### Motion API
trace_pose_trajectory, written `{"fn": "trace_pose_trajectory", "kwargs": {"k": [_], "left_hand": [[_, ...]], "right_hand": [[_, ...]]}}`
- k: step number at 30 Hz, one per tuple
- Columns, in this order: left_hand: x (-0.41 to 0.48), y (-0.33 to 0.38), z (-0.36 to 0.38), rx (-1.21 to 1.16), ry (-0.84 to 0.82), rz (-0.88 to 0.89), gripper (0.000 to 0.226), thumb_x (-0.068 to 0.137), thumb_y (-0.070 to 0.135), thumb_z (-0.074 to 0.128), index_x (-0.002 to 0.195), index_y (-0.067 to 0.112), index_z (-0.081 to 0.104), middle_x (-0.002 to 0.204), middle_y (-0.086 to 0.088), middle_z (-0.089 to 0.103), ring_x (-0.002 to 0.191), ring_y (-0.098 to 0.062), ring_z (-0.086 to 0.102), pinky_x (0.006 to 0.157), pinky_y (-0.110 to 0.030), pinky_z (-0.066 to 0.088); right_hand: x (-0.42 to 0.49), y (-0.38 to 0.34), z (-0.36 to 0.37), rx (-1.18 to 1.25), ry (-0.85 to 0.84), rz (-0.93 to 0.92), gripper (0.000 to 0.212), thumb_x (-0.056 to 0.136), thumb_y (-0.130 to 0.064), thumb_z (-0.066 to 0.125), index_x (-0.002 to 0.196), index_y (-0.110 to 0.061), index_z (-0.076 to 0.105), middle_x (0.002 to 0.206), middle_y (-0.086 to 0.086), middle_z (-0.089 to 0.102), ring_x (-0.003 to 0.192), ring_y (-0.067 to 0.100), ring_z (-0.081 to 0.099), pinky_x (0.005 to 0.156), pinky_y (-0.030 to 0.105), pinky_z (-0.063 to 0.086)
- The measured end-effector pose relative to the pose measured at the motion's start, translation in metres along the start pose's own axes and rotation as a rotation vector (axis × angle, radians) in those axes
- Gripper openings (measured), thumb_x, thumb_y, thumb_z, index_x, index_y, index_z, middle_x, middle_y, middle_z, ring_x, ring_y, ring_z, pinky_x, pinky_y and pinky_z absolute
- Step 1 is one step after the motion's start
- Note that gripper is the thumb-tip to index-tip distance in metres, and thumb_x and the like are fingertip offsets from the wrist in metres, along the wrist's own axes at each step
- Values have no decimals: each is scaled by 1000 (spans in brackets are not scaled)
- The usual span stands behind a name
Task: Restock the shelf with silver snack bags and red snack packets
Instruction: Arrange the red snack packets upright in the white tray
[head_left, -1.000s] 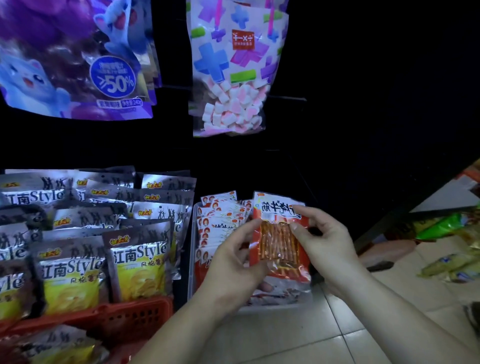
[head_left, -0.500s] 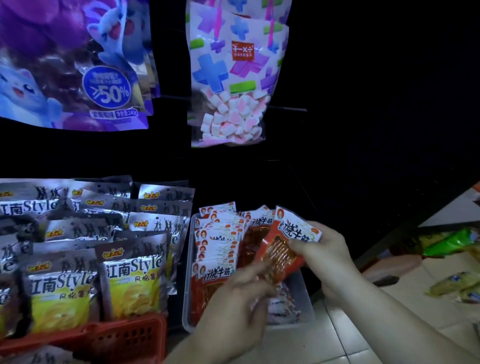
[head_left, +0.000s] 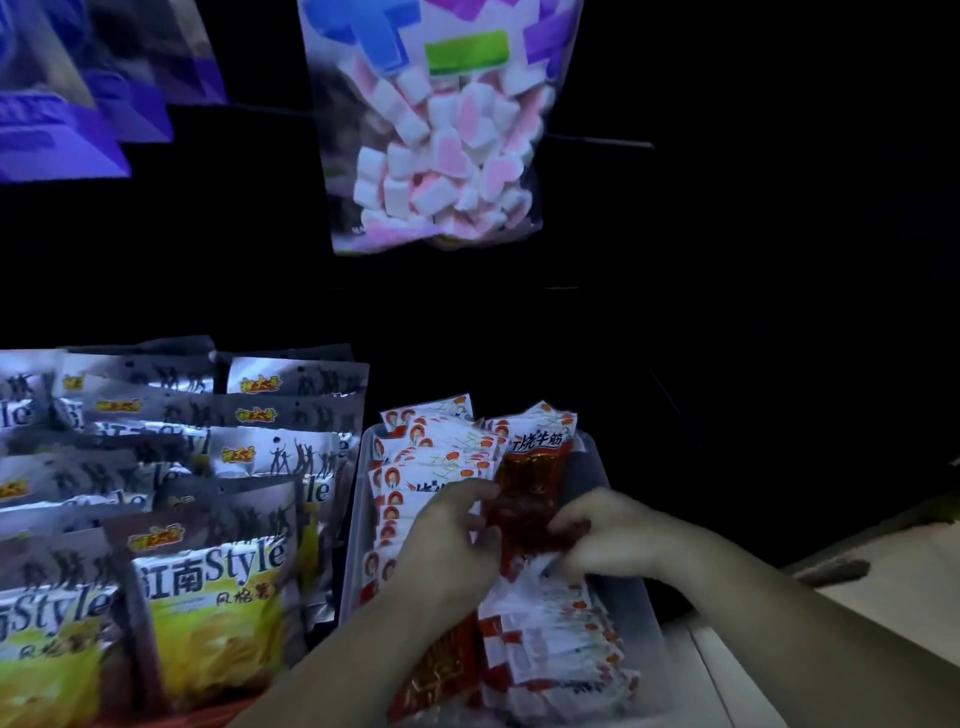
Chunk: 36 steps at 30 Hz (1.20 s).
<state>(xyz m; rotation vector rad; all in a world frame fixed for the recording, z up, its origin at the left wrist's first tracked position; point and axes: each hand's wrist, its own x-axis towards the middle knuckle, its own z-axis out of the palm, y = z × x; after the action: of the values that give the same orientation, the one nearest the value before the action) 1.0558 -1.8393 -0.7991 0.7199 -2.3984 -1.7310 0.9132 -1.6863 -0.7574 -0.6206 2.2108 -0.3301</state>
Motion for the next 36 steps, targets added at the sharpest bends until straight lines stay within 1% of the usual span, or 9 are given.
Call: {"fn": "trace_pose_trajectory", "kwargs": {"k": [2, 5, 9, 12, 16, 23, 27, 31, 36], "left_hand": [[7, -1, -2, -8, 18, 0, 36, 98, 10, 55, 125, 34, 60, 111, 0, 69, 74, -8, 67, 53, -24, 50], [15, -5, -4, -36, -2, 1, 34, 101, 5, 50, 117, 32, 62, 98, 4, 68, 48, -4, 51, 47, -21, 41], [18, -3, -5, -36, -2, -11, 40, 100, 4, 50, 102, 43, 58, 96, 15, 64, 69, -24, 66, 56, -29, 51], [19, -10, -2, -26, -50, -56, 41, 98, 5, 50, 123, 37, 58, 99, 5, 70, 70, -22, 67, 57, -30, 52], [16, -23, -7, 40, -140, -44, 51, 100, 11, 53, 135, 46, 49, 129, 12, 56, 122, -3, 52, 89, -15, 50], [1, -17, -21, 60, -165, -34, 50, 100, 13, 58, 124, 54, 41, 122, 34, 44, 127, 1, 44, 109, -21, 38], [-12, 8, -29, -55, -13, 12, 31, 98, 18, 63, 113, 44, 57, 119, 29, 57, 109, 3, 59, 98, -29, 54], [-36, 60, -44, -203, 16, 220, 21, 96, 9, 69, 105, 12, 51, 102, 49, 58, 76, 20, 60, 66, -7, 51], [-74, 100, -58, -350, 1, 264, 27, 89, 3, 76, 93, 23, 59, 86, 8, 63, 78, -10, 61, 64, -25, 48]], "right_hand": [[10, -5, -12, -23, -84, 10, 57, 62, -36, 91, 116, -31, 75, 109, -13, 72, 101, 4, 66, 94, 26, 55], [31, -19, -26, -65, 374, -115, 27, 78, -34, 82, 104, -31, 74, 105, -12, 69, 99, 8, 66, 89, 34, 58], [55, -29, -28, -344, 696, -194, 58, 91, -37, 71, 144, -32, 50, 135, -7, 53, 128, 18, 48, 97, 36, 49], [63, -27, -27, -373, 709, -134, 43, 92, -36, 72, 132, -30, 58, 123, -5, 61, 120, 20, 53, 88, 32, 42], [57, -19, -26, -271, 801, -128, 33, 97, -22, 65, 127, -33, 63, 111, -3, 70, 104, 22, 65, 80, 34, 54], [19, -21, -39, -458, 914, -210, 39, 92, -16, 66, 123, -38, 72, 114, -7, 76, 106, 22, 69, 85, 32, 53], [-31, -46, -55, -298, 892, -249, 26, 89, -18, 66, 106, -38, 71, 91, -12, 74, 87, 15, 68, 71, 31, 53], [-92, -71, -70, 115, 568, -348, 22, 86, -4, 71, 89, -26, 69, 78, -6, 75, 74, 17, 73, 66, 41, 60], [-156, -92, -55, 639, 633, -408, 36, 85, -6, 81, 114, -23, 71, 99, 8, 76, 89, 25, 75, 70, 28, 59]]}}
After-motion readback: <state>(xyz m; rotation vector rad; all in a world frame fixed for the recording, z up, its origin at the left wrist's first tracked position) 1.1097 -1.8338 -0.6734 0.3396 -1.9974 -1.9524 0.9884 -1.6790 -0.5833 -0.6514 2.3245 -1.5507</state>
